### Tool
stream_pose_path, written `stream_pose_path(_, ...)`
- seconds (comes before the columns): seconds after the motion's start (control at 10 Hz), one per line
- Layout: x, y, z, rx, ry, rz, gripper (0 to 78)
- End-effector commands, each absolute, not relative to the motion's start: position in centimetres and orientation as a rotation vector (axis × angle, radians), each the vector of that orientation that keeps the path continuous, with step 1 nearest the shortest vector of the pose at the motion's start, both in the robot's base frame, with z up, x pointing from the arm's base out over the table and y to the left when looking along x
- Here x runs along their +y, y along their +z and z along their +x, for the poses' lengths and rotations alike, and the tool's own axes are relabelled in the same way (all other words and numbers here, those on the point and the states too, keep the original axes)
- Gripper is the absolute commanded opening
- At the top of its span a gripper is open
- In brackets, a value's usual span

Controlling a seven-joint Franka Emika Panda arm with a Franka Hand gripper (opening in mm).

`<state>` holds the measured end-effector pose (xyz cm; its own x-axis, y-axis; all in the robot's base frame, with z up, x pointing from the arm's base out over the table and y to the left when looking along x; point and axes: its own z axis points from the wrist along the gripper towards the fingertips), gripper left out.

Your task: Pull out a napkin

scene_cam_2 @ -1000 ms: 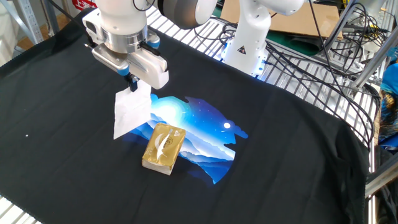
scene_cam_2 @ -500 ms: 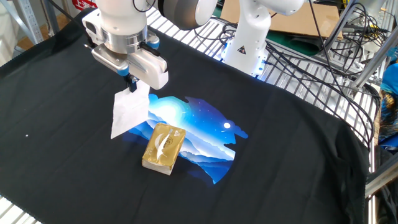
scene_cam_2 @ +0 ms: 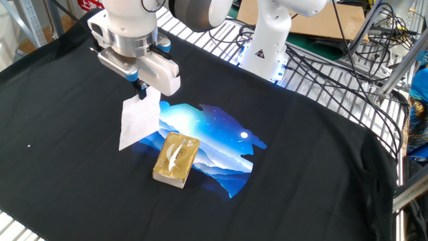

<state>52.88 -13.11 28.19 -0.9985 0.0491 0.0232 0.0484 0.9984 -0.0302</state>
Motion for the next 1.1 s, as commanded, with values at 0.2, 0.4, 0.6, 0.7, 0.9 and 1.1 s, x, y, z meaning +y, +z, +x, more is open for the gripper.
stream_pose_path(0.2,-13.17,28.26,52.98,-3.13,0.041,-0.083,1.5)
stream_pose_path(0.4,-13.17,28.26,52.98,-3.132,0.041,-0.084,1.5)
stream_pose_path(0.6,-13.18,28.25,52.99,-3.134,0.043,-0.08,1.5)
stream_pose_path(0.7,-13.18,28.25,52.99,-3.134,0.045,-0.075,1.5)
stream_pose_path(0.9,-13.18,28.25,52.99,-3.137,0.048,-0.072,1.5)
stream_pose_path(1.1,-13.18,28.25,53.0,-3.142,0.055,-0.075,1.5)
